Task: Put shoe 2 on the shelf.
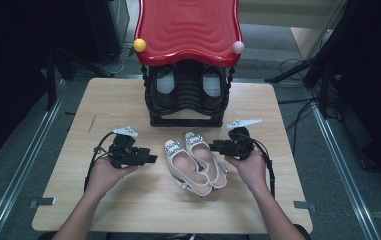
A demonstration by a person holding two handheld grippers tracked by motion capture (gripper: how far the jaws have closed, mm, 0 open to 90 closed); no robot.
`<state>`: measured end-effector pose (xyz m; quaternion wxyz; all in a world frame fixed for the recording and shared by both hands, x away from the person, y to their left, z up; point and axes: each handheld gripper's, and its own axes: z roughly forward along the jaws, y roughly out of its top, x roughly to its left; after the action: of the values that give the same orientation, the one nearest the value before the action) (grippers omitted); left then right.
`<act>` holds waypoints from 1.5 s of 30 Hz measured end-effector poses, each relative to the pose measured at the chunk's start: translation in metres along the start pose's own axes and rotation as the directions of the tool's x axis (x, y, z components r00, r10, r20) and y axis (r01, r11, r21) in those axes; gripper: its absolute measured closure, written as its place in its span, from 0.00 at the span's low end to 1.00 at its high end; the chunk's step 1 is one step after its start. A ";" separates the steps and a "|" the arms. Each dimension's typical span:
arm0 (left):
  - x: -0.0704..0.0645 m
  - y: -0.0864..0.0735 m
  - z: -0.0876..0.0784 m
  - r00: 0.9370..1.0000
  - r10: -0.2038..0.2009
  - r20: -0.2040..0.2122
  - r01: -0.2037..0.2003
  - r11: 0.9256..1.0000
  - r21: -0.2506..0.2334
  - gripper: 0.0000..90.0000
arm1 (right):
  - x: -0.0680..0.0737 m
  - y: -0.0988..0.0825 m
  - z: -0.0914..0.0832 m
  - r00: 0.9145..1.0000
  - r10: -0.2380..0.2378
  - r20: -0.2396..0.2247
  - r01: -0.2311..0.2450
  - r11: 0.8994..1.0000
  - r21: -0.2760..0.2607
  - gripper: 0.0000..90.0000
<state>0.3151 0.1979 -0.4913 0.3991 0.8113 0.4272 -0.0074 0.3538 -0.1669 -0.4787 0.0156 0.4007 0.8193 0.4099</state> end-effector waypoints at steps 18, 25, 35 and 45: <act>0.013 0.010 0.001 1.000 0.015 -0.025 -0.016 1.000 -0.012 0.50 | 0.043 0.001 0.005 0.999 -0.041 -0.015 0.042 0.997 0.059 0.72; 0.016 0.010 0.001 1.000 0.006 -0.024 -0.007 0.999 -0.033 0.51 | 0.054 0.006 0.018 0.999 -0.046 -0.014 0.047 0.993 0.109 0.69; 0.014 0.010 0.000 1.000 0.008 -0.009 -0.008 0.999 -0.045 0.51 | 0.059 0.010 0.039 0.999 -0.043 0.016 0.038 0.971 0.238 0.66; 0.016 0.010 -0.003 1.000 0.000 -0.009 -0.001 0.998 -0.056 0.51 | 0.062 0.012 0.045 0.997 -0.053 0.049 0.032 0.935 0.353 0.72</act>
<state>0.3312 0.2075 -0.4885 0.4200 0.7999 0.4286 0.0084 0.3348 -0.0920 -0.4816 -0.0240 0.3910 0.8870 0.2444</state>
